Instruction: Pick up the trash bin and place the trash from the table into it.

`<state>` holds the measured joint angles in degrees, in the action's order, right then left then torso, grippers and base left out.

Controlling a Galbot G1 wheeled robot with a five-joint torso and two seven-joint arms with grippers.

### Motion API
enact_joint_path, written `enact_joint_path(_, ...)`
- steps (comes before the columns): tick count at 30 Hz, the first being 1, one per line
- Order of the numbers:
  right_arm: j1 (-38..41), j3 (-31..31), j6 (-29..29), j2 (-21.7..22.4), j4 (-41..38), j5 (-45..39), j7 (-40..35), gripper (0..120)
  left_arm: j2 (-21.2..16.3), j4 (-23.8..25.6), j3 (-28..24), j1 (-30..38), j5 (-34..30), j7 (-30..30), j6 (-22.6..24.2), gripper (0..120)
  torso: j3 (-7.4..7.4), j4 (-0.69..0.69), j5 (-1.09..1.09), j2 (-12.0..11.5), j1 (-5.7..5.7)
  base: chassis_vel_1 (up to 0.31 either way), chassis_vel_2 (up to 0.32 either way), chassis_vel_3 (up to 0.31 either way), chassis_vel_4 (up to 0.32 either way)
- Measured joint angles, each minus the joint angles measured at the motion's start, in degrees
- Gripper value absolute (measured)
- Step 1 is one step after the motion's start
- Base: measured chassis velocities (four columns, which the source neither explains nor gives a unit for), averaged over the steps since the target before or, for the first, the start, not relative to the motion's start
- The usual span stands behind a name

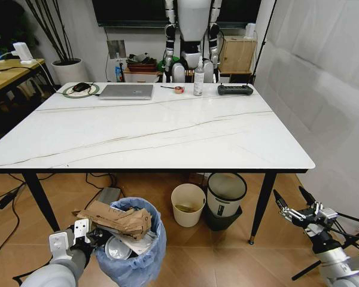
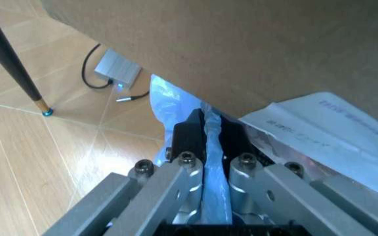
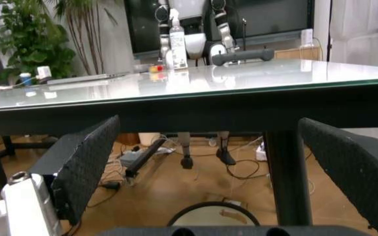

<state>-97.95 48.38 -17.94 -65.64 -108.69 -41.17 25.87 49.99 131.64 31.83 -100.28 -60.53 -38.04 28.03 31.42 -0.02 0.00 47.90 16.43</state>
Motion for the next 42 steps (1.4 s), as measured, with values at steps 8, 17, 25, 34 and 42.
enact_joint_path(8, 0.00, 0.00, 0.00, 0.00, 0.00, 0.00, 0.00, 100, 0.24, -0.72, -0.18, 0.48, 0.11, 0.10, -0.07, 0, -0.79, 0.00, 0.00, -1.40, -0.60, 0.000, 0.000, 0.000, 0.000)
enact_joint_path(17, 0.00, 0.00, 0.00, 0.00, 0.00, 0.00, 0.00, 100, 0.66, -1.46, -0.52, 1.46, -0.26, 0.17, -0.31, 0, -1.73, 0.00, 0.00, -3.01, -1.26, 0.000, 0.000, 0.000, 0.000)
enact_joint_path(25, 0.00, 0.00, 0.00, 0.00, 0.00, 0.00, 0.00, 100, 1.05, -1.84, -0.53, 1.66, -0.41, 0.30, -0.41, 0, -2.52, 0.01, 0.00, -4.41, -1.86, 0.000, 0.000, 0.000, 0.000)
enact_joint_path(34, 0.00, 0.00, 0.00, 0.00, 0.00, 0.00, 0.00, 100, 1.48, -3.09, -0.88, 2.26, -0.29, 1.01, -0.89, 0, -3.51, 0.00, 0.00, -6.01, -2.47, 0.000, 0.000, 0.000, 0.000)
enact_joint_path(42, 0.00, 0.00, 0.00, 0.00, 0.00, 0.00, 0.00, 100, 1.55, -3.20, -1.16, 2.54, -0.24, 1.12, -1.05, 0, -4.31, 0.00, 0.00, -7.36, -3.04, 0.000, 0.000, 0.000, 0.000)
